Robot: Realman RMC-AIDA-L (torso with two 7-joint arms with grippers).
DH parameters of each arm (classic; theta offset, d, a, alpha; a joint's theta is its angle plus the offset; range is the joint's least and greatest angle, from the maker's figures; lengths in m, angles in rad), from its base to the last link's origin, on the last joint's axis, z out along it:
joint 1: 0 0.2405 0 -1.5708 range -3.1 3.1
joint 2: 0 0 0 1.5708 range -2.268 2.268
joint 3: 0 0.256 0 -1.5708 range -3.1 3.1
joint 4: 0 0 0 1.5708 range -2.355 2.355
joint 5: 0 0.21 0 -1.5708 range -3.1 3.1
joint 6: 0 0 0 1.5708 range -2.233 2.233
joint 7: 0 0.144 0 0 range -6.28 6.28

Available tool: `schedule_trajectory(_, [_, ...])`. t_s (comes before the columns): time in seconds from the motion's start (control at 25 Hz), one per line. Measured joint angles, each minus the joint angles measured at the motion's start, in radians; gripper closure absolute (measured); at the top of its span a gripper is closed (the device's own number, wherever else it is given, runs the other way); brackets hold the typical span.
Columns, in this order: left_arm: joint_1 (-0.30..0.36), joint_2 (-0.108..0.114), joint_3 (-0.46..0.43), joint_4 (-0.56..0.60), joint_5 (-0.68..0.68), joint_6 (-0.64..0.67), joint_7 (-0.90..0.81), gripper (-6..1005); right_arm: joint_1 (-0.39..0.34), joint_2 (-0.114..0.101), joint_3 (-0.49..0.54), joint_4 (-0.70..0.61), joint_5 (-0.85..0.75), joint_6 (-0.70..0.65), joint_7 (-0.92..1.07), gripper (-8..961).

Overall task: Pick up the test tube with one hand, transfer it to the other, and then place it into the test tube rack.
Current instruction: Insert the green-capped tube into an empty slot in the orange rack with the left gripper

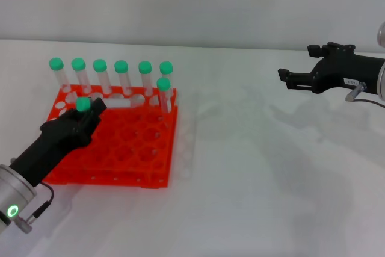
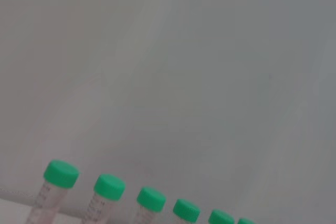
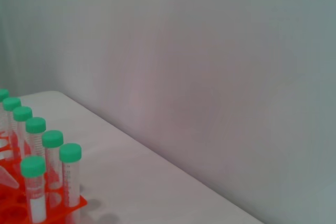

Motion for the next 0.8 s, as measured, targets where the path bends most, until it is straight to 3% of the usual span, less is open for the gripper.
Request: schedule_trajectory(0.8, [-0.041, 0.003, 0.001, -0.051, 0.004, -0.032, -0.004, 782, -0.005, 0.001, 0.000, 0.002, 0.000, 0.003, 0.000, 92])
